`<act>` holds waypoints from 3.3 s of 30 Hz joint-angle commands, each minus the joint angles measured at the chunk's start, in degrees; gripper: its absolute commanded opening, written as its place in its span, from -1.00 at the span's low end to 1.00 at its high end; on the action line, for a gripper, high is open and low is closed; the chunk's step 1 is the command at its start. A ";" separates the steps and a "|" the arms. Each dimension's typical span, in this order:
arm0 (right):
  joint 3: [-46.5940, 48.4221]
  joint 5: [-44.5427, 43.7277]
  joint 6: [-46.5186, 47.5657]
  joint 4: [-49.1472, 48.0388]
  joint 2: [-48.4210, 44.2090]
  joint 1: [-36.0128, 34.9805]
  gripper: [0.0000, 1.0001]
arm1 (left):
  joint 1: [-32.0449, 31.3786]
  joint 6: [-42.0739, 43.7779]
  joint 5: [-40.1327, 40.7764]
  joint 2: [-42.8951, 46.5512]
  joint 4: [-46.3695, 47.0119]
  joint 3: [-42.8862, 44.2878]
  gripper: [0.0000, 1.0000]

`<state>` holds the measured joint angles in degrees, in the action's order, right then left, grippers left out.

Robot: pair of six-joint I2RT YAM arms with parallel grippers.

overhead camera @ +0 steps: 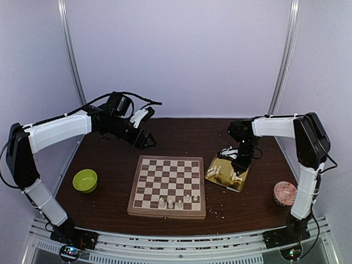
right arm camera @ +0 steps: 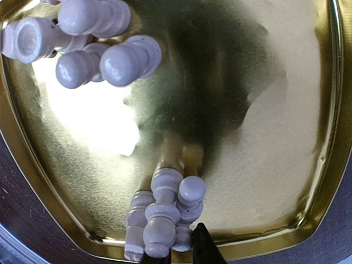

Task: Set up the chess pieces on the board
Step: Pick up the pawn from the storage box, then place the pawn at f2.

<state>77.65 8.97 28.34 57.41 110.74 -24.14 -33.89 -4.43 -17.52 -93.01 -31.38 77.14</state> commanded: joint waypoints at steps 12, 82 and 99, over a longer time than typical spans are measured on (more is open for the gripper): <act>2.40 7.83 0.60 2.24 -3.55 1.25 -0.96 | -1.11 0.90 0.83 0.06 0.70 0.81 0.50; 42.82 4.25 2.78 20.76 20.97 -37.45 -0.89 | -1.11 1.78 8.11 7.23 -4.90 2.66 0.50; 42.75 3.79 2.61 21.31 22.98 -37.47 -0.85 | -1.11 1.87 8.12 7.18 -5.09 2.75 0.50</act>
<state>118.96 13.43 31.51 77.95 132.42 -61.49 -34.89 -3.33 -9.80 -87.53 -37.50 78.37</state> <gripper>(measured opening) 0.082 0.752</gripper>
